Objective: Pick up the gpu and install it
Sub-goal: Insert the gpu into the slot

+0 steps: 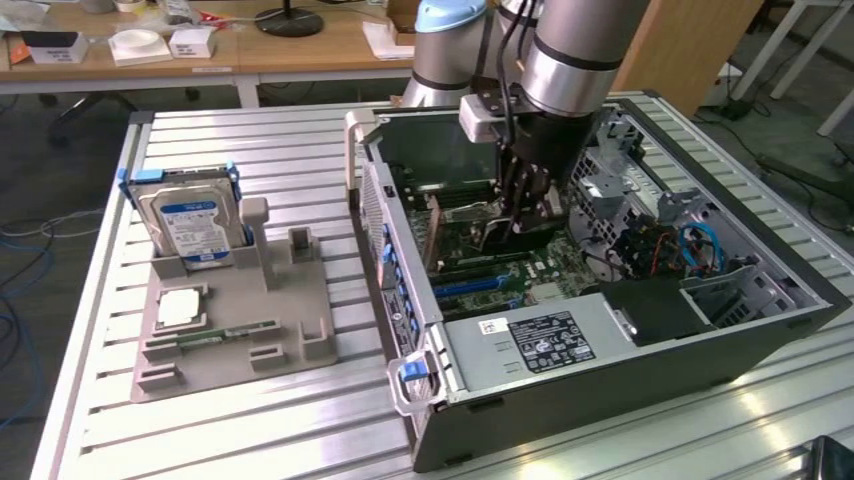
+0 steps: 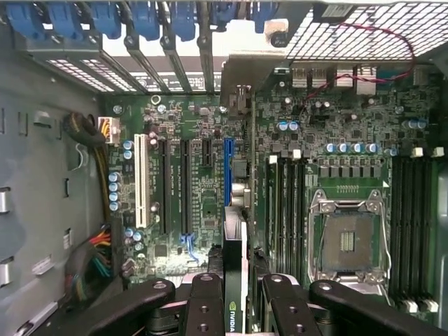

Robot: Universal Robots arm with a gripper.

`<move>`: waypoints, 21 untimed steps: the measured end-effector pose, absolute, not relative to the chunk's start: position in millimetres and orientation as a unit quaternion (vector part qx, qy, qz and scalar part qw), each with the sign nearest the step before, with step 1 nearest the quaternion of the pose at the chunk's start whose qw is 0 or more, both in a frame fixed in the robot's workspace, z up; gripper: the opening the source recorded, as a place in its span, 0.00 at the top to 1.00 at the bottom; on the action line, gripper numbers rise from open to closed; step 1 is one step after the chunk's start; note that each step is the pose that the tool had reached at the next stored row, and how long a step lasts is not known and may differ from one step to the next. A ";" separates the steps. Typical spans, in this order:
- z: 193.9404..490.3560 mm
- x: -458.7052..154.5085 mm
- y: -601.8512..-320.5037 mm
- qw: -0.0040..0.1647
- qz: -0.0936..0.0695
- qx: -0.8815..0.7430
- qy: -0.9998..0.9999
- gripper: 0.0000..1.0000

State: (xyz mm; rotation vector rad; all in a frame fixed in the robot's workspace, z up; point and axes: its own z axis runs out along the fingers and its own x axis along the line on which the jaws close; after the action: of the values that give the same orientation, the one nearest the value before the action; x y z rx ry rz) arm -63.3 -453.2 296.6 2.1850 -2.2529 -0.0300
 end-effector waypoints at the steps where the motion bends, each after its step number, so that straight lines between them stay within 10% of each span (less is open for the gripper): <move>1: 294.8 -63.5 -453.2 0.001 -0.010 0.696 -0.718 0.74; 21: 268.3 -76.1 -455.4 0.001 -0.010 0.699 -0.715 0.74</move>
State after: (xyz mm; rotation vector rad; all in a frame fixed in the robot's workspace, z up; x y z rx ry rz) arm -76.1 -455.4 268.3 2.1931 -2.2454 -0.0299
